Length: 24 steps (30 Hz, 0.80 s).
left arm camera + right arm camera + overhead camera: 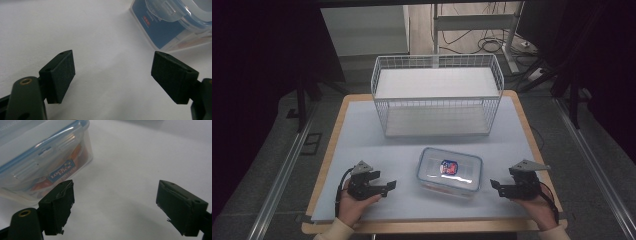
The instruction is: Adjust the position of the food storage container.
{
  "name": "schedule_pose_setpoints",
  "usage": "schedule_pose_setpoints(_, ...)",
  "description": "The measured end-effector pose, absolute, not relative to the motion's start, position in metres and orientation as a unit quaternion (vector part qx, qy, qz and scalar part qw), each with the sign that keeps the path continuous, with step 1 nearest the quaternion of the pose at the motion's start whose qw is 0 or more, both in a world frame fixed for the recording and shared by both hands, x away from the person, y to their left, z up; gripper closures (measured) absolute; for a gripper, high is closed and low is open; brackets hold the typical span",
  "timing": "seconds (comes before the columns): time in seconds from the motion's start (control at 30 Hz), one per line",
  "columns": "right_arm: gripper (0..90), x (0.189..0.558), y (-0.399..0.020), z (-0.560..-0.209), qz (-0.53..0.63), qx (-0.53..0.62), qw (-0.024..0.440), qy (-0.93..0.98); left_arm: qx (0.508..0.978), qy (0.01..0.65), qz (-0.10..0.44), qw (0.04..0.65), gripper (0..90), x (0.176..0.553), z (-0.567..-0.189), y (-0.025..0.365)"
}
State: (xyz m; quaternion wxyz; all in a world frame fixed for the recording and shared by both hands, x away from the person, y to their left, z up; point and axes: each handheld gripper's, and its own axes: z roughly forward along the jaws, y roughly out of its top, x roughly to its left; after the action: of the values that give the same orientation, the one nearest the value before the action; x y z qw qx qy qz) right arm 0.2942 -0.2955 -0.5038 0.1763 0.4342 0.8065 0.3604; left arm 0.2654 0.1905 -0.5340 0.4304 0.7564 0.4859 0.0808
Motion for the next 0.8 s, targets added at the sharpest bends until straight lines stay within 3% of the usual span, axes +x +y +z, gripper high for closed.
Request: schedule_pose_setpoints(0.8,20.2,0.2918,-0.2936,-0.4993,0.363,0.427,0.170,0.811,0.755,0.489,0.082,0.429,18.9,0.2646,-0.5335,0.1917)
